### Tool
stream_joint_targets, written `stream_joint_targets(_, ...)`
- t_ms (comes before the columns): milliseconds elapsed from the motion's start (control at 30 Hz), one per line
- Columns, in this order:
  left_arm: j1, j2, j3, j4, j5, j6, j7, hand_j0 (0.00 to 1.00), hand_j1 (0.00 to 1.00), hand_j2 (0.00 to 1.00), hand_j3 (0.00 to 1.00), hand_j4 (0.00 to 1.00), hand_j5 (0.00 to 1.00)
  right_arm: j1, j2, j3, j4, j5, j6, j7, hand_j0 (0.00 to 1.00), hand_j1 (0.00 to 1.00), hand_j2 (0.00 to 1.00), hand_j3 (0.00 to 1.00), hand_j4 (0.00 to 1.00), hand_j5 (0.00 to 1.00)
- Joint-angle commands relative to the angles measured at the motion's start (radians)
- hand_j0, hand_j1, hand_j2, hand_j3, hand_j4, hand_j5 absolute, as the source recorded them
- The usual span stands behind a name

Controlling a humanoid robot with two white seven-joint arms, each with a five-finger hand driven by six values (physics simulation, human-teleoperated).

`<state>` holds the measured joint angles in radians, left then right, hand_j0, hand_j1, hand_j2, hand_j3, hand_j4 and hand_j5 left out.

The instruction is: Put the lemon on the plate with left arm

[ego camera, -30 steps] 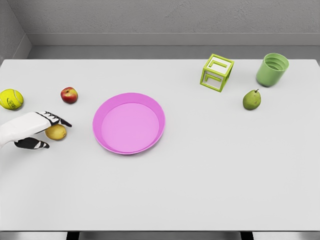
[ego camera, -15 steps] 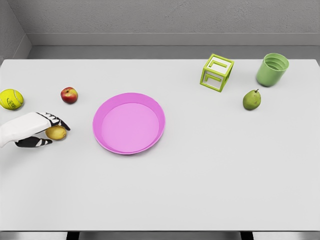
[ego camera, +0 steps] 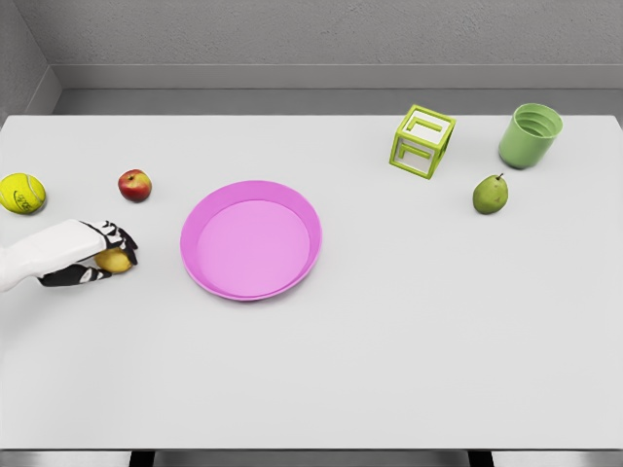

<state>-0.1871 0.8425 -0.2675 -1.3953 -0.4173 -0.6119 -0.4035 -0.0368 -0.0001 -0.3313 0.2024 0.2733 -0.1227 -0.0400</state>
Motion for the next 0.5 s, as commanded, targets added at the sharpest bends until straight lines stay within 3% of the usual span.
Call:
stream_joint_targets(0,0.0,-0.008,0.001,-0.004,0.006,0.001,0.0,0.49,0.49,0.49,0.49,0.49,0.49,0.0,0.0,0.0,0.0,0.0,0.0,0.0,1.0,1.0,1.0,1.0,1.0,1.0)
stream_joint_targets(467,-0.048,-0.056,0.016,-0.005,0.018,0.001,0.002,0.49,0.49,0.49,0.49,0.49,0.49,0.0,0.0,0.0,0.0,0.0,0.0,0.0,1.0,1.0,1.0,1.0,1.0,1.0)
